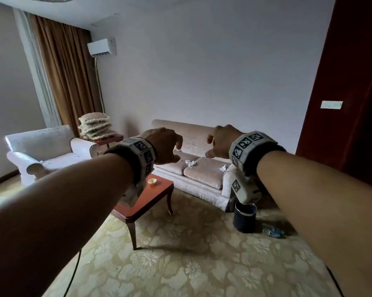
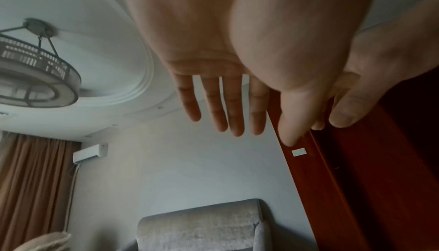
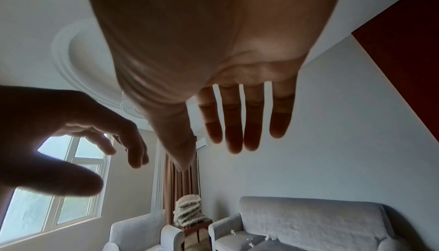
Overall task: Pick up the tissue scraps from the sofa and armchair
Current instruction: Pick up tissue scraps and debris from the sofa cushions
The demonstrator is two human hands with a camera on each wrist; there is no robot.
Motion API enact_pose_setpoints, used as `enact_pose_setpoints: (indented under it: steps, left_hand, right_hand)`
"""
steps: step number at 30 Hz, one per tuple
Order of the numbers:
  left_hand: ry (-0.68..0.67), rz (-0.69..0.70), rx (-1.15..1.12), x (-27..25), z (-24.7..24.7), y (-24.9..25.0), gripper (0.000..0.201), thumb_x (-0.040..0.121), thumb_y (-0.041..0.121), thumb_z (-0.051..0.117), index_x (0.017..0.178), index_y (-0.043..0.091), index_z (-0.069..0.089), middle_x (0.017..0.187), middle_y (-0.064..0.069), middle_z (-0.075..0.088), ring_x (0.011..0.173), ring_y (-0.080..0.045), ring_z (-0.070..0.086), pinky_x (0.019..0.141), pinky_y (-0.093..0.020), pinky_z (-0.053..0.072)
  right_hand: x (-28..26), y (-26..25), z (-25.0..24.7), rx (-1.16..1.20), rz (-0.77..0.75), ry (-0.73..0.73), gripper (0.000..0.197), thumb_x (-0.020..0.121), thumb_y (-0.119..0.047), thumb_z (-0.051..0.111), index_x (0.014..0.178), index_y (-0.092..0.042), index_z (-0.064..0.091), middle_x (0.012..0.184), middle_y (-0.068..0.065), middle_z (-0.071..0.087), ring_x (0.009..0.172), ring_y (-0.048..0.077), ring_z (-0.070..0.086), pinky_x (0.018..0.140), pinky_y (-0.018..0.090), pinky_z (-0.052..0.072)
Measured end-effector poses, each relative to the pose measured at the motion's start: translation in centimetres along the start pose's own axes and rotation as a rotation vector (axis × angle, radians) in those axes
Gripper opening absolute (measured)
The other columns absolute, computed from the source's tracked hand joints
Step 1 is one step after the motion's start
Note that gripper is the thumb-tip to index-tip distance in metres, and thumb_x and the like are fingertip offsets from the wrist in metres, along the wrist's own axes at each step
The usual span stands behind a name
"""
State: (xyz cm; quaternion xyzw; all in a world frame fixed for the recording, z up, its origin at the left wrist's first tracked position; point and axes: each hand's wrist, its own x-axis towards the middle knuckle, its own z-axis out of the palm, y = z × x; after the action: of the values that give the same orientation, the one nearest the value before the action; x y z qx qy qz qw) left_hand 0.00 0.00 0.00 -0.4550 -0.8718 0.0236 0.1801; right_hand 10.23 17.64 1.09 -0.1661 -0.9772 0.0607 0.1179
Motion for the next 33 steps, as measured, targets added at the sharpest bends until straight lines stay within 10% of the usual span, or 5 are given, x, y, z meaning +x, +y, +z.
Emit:
enact_pose_setpoints:
  steps: [33]
  left_hand:
    - [-0.345, 0.012, -0.166, 43.5, 29.7, -4.3, 0.028, 0.082, 0.056, 0.062, 0.105, 0.041, 0.063, 0.114, 0.010, 0.066, 0.104, -0.017, 0.061, 0.086, -0.037, 0.051]
  right_hand:
    - [41.0, 23.3, 19.3, 0.062, 0.085, -0.239, 0.034, 0.071, -0.041, 0.077, 0.095, -0.023, 0.061, 0.095, -0.002, 0.066, 0.086, 0.019, 0.064, 0.084, 0.039, 0.055]
